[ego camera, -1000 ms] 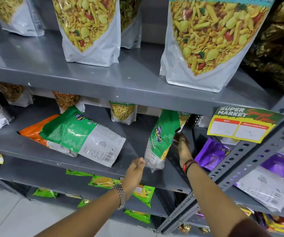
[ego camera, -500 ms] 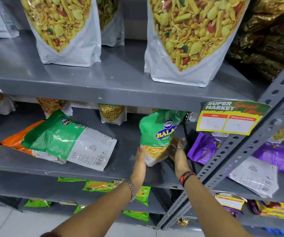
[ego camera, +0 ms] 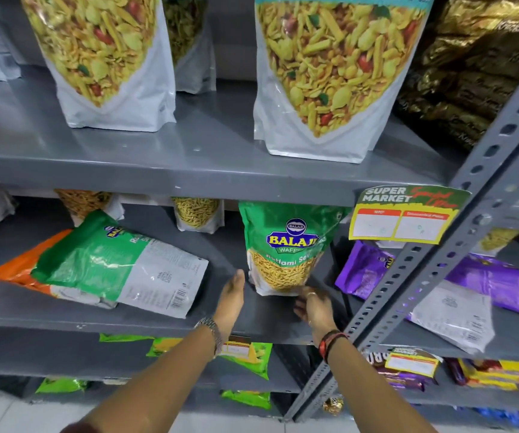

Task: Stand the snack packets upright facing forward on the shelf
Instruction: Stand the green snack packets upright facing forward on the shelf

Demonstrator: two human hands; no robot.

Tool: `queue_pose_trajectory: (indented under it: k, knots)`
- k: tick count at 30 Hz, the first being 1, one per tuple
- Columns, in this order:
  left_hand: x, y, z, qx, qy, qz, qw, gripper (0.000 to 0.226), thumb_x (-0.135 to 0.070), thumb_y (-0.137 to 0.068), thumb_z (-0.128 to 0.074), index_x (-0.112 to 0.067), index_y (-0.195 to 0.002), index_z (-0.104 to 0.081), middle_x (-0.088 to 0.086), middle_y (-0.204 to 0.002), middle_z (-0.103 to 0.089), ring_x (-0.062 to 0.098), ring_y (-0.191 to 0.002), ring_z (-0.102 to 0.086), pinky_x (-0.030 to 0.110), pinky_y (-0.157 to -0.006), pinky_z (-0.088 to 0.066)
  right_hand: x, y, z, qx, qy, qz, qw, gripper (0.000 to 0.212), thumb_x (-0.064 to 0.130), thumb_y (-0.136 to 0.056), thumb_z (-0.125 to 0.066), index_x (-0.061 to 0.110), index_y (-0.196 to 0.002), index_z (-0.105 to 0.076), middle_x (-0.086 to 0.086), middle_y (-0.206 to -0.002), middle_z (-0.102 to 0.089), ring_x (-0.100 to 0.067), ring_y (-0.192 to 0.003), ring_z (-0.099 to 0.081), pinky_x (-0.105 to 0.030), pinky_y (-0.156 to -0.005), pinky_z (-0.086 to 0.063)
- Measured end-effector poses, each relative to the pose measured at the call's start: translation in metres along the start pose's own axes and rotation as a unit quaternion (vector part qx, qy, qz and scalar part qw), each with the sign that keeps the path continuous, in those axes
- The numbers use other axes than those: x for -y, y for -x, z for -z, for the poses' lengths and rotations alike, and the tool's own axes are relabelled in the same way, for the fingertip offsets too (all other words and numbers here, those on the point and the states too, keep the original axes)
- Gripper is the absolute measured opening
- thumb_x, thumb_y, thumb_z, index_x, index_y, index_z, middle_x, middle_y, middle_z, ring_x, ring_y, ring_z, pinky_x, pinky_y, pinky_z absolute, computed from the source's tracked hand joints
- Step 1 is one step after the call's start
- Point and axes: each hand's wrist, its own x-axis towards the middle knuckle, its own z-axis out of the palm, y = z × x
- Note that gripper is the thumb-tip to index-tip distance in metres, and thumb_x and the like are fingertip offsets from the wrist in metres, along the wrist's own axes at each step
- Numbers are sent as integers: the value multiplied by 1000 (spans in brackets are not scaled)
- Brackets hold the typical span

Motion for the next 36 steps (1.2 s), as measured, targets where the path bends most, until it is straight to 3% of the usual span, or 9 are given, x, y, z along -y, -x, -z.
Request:
queue_pose_trajectory:
  k: [4,7,11,17,20,24,27,33,36]
  knots:
    - [21,18,37,10,61,75,995,9,-12,-97,-39,-12,-98,-48,3,-87,-55,12,-74,-52,20,-64,-44,-4,13,-38,140,104,-23,984,23,4,-91,-42,11,-75,-58,-6,-75,-58,-17,-64,-54,-24,-58,-47]
    - [28,32,71,-24,111,107,988,16,-13,-98,-40,-6,-110,-47,15,-105,-60,20,-75,-56,30,-75,-49,0,20,-84,183,172,78,965,35,-2,-91,-36,19,-74,-59,-7,-89,-61,-15,-71,-56,-18,-58,-46]
    - [28,50,109,-6,102,161,982,24,-28,-97,-40,-14,-84,-54,3,-80,-62,17,-72,-55,25,-65,-50,9,28,-152,179,309,217,909,26,13,-93,-45,8,-109,-65,-12,-118,-64,-24,-113,-56,-32,-96,-42]
    - [13,45,162,-84,171,83,978,19,-31,-93,-50,-12,-88,-52,6,-86,-50,17,-70,-51,24,-60,-49,32,28,-235,201,449,210,845,47,33,-98,-32,1,-122,-57,-23,-135,-54,-35,-126,-49,-35,-100,-38]
    - [4,36,187,-73,171,65,980,28,-36,-89,-55,-10,-99,-58,7,-101,-55,19,-87,-53,30,-76,-47,33,18,-268,216,443,175,852,39,28,-96,-36,7,-119,-59,-18,-133,-56,-29,-122,-52,-33,-101,-38]
    - [2,28,197,-36,131,38,990,25,-41,-86,-58,-17,-92,-56,-1,-79,-55,11,-73,-49,31,-86,-49,34,0,-281,187,455,132,860,37,23,-92,-41,3,-116,-60,-19,-129,-59,-32,-117,-55,-37,-103,-41]
    - [0,19,201,-13,111,9,994,38,-45,-78,-67,-18,-104,-61,-1,-106,-69,15,-101,-63,39,-100,-49,35,-4,-273,147,421,113,888,41,29,-89,-49,1,-116,-61,-19,-129,-60,-35,-116,-56,-45,-103,-43]
    - [-27,-7,203,10,72,-18,997,13,-33,-87,-61,-22,-81,-66,15,-107,-70,27,-98,-64,49,-94,-49,25,14,-226,16,210,131,969,18,14,-87,-54,6,-82,-70,-17,-97,-63,-25,-92,-56,-34,-78,-48]
    - [-46,-24,202,41,19,-37,998,16,-29,-88,-58,-17,-80,-65,13,-100,-66,23,-90,-58,40,-83,-50,21,29,-210,-24,72,124,989,19,2,-86,-52,4,-91,-70,-9,-85,-65,-21,-79,-57,-24,-65,-50]
